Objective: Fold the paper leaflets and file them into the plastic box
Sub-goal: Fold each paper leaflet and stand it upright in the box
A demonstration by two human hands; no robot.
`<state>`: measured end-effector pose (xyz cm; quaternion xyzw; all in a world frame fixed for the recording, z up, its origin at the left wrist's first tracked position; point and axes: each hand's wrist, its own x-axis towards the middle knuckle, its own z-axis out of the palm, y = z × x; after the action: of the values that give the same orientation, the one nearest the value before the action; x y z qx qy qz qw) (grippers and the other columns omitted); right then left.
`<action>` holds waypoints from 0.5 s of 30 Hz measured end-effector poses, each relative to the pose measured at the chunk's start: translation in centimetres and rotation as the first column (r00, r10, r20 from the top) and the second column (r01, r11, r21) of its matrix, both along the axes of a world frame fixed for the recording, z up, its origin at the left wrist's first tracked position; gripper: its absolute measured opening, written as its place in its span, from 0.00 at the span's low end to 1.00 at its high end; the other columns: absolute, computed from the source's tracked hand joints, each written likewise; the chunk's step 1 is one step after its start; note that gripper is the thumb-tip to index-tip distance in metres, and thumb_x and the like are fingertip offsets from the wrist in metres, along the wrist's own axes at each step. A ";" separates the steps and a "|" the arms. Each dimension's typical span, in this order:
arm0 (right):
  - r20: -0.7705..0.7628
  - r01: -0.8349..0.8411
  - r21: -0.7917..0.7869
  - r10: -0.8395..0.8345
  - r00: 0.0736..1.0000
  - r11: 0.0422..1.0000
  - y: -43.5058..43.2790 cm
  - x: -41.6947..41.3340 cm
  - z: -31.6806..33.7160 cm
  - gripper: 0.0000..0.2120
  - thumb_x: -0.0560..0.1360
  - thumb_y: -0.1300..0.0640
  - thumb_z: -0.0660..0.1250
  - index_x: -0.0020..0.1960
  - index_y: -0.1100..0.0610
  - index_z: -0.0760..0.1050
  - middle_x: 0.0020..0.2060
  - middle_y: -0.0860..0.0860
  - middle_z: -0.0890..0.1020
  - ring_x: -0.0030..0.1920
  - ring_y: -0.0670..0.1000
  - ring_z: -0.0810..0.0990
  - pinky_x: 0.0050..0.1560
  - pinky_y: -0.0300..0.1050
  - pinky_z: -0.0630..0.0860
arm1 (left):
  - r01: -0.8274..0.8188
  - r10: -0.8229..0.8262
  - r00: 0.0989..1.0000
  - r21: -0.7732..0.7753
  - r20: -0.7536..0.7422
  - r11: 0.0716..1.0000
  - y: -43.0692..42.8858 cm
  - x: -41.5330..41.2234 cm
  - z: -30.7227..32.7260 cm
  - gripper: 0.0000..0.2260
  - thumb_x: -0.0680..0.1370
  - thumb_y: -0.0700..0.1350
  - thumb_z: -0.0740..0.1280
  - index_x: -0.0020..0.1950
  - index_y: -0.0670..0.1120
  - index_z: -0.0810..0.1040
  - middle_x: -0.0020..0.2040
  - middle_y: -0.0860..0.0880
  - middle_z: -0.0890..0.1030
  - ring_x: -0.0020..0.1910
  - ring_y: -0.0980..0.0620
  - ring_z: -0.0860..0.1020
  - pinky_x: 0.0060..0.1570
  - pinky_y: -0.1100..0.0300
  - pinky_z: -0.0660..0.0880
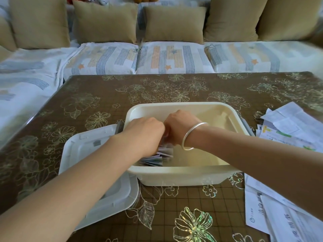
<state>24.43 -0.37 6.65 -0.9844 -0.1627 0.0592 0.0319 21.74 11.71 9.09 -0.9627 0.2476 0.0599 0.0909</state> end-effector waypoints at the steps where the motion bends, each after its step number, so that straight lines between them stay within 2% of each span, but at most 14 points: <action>1: -0.009 0.004 0.009 -0.003 1.000 1.000 0.3 0.1 -0.2 0.15 0.73 0.52 0.67 0.30 0.52 0.69 0.36 0.53 0.79 0.41 0.57 0.79 0.38 0.41 0.68 | 0.013 -0.014 0.998 0.026 0.060 1.000 0.0 -0.2 0.3 0.08 0.78 0.39 0.62 0.45 0.52 0.69 0.36 0.52 0.68 0.43 0.44 0.74 0.41 0.56 0.65; 3: -0.042 0.011 0.046 -0.009 0.999 0.999 0.5 0.1 -0.3 0.10 0.74 0.53 0.67 0.35 0.54 0.75 0.38 0.53 0.82 0.41 0.56 0.79 0.41 0.41 0.73 | 0.045 -0.055 0.976 0.051 0.210 0.998 0.2 -0.4 1.1 0.07 0.78 0.39 0.62 0.46 0.52 0.71 0.43 0.50 0.75 0.50 0.43 0.78 0.42 0.57 0.64; 5: -0.096 0.013 0.131 0.000 0.995 0.991 0.5 0.1 -0.2 0.05 0.73 0.55 0.68 0.44 0.54 0.83 0.41 0.53 0.84 0.44 0.55 0.81 0.47 0.42 0.77 | 0.057 -0.053 0.951 -0.002 0.305 0.998 0.8 -0.2 2.1 0.06 0.77 0.43 0.63 0.49 0.51 0.78 0.49 0.48 0.80 0.52 0.44 0.78 0.43 0.56 0.66; 9: -0.104 0.002 0.193 0.018 0.994 0.981 0.4 -0.3 0.5 0.10 0.73 0.55 0.70 0.53 0.50 0.82 0.48 0.50 0.84 0.49 0.52 0.81 0.52 0.42 0.76 | 0.021 0.035 0.973 -0.241 0.229 0.970 3.1 0.0 3.0 0.03 0.77 0.49 0.65 0.45 0.54 0.79 0.45 0.52 0.81 0.50 0.47 0.77 0.50 0.54 0.73; 13: 0.022 0.004 0.185 -0.008 1.000 0.983 -0.1 -0.8 1.4 0.10 0.75 0.57 0.67 0.54 0.49 0.80 0.49 0.47 0.83 0.51 0.50 0.80 0.53 0.42 0.76 | 0.002 0.040 0.983 -0.231 0.179 0.973 4.2 -0.8 2.2 0.04 0.76 0.50 0.66 0.48 0.56 0.81 0.48 0.52 0.80 0.53 0.50 0.74 0.54 0.56 0.67; 15: 0.034 0.020 0.250 -0.030 0.999 0.968 -0.8 -1.6 2.4 0.10 0.75 0.59 0.65 0.54 0.50 0.81 0.49 0.47 0.83 0.49 0.50 0.81 0.53 0.42 0.76 | 0.027 0.019 0.984 -0.249 0.177 0.968 4.1 -1.3 2.1 0.06 0.77 0.50 0.65 0.50 0.56 0.82 0.48 0.54 0.82 0.52 0.51 0.74 0.56 0.55 0.67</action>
<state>22.80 -1.16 9.10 -0.9755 -0.1570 0.0194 0.1531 20.41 15.81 11.16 -0.9675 0.2460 -0.0585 -0.0096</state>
